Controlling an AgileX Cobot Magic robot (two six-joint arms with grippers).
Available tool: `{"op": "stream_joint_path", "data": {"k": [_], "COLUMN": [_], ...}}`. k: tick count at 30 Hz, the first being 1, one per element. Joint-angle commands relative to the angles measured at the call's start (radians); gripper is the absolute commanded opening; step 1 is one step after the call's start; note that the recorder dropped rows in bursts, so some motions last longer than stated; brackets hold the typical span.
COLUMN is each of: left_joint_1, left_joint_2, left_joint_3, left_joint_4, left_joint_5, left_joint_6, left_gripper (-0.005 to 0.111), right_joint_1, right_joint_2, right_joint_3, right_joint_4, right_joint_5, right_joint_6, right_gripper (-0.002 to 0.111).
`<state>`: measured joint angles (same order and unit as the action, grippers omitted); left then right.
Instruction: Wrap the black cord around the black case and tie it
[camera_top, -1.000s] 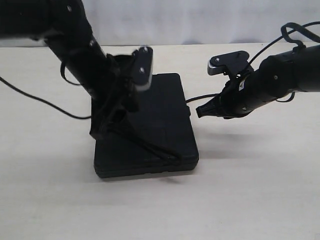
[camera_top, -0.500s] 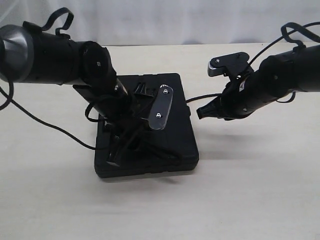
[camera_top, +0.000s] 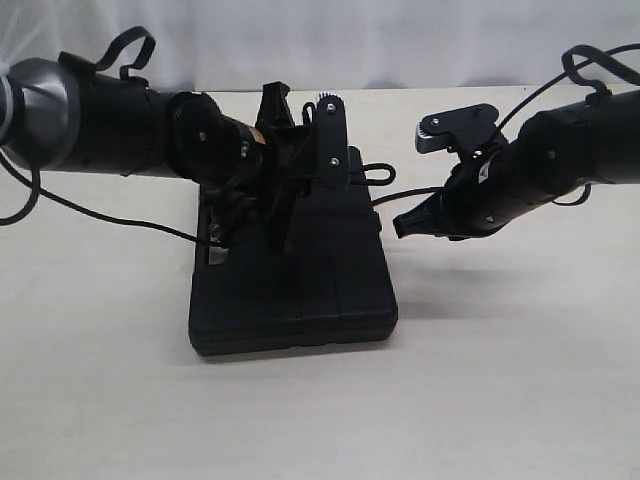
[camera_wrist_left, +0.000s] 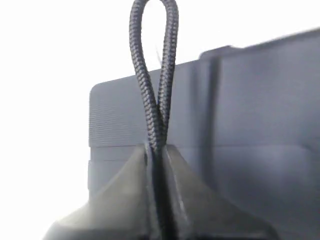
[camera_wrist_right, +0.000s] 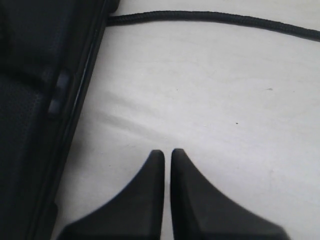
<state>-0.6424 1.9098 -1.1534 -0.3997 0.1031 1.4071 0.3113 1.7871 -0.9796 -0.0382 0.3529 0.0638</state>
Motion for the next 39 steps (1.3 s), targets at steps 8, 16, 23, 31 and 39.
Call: {"op": "stream_joint_path", "data": {"k": [8,16,23,31,39], "left_joint_1": [-0.005,-0.005,0.003,0.114,0.233], "left_joint_2": [0.000,0.000,-0.056,-0.215,-0.373], "left_joint_3": [0.004,0.004,0.004,0.004,0.004], "left_joint_4": [-0.014,-0.005,-0.005,-0.005,-0.005], "left_joint_5": [-0.029,-0.029,0.018,0.139,0.368], "left_joint_6": [-0.054,-0.054,-0.077,-0.355,-0.528], "left_gripper": [0.029,0.038,0.038,0.037,0.037], "right_joint_1": [-0.006,-0.006,-0.006,-0.006,-0.006], "right_joint_2": [0.001,0.001,0.001,-0.015,-0.017], "right_joint_3": [0.006,0.006,0.006,0.006,0.006], "right_joint_4": [0.000,0.000,-0.002,-0.002,0.002], "right_joint_5": [-0.015,-0.015,-0.011,0.014,0.017], "right_joint_6": [-0.007,-0.007,-0.007,-0.020,-0.020], "right_gripper": [0.004,0.004,0.004,0.004,0.004]}}
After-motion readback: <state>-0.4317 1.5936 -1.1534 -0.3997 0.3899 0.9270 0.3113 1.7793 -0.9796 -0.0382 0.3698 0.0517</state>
